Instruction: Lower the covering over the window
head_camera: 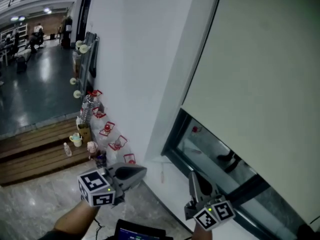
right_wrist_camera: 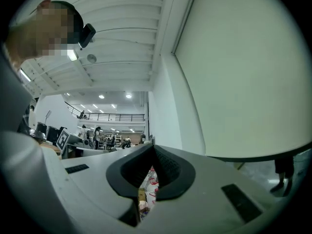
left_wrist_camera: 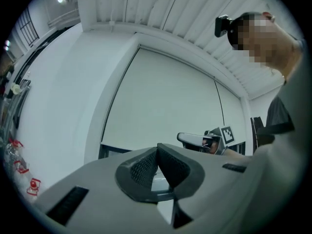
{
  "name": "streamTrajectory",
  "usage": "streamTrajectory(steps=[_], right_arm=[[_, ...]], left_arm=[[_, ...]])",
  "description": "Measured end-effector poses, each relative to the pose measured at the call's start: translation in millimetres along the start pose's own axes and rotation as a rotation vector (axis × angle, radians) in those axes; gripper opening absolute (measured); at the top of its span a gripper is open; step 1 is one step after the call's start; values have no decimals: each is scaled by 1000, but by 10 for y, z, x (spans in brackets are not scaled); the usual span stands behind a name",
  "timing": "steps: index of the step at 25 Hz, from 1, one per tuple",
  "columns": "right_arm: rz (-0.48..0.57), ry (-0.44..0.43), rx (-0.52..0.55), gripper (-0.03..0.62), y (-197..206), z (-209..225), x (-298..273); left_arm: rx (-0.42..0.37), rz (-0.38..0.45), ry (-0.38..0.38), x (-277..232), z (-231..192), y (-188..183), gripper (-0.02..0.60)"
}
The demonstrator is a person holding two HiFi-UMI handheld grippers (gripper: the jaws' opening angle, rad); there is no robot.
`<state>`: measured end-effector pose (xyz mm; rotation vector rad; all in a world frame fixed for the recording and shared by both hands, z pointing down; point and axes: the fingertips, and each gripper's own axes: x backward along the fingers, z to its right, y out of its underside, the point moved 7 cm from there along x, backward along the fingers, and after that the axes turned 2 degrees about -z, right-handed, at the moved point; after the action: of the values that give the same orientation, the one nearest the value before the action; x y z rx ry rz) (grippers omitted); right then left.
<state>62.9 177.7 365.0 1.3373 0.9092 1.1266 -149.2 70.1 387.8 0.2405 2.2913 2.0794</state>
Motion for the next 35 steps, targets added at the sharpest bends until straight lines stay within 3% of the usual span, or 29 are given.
streamTrajectory(steps=[3, 11, 21, 29, 35], right_arm=[[6, 4, 12, 3, -70, 40, -201], [4, -20, 18, 3, -122, 417, -779], [22, -96, 10, 3, -180, 1416, -1608], [13, -170, 28, 3, -337, 2217, -2260], [18, -163, 8, 3, -430, 2624, -2736]], left_arm=[[-21, 16, -14, -93, -188, -73, -5], [11, 49, -40, -413, -663, -209, -5], [-69, 2, -199, -1208, -1419, -409, -3], [-67, 36, -262, -1913, -1937, -636, -3], [-95, 27, -278, -2210, -2204, -755, -3]])
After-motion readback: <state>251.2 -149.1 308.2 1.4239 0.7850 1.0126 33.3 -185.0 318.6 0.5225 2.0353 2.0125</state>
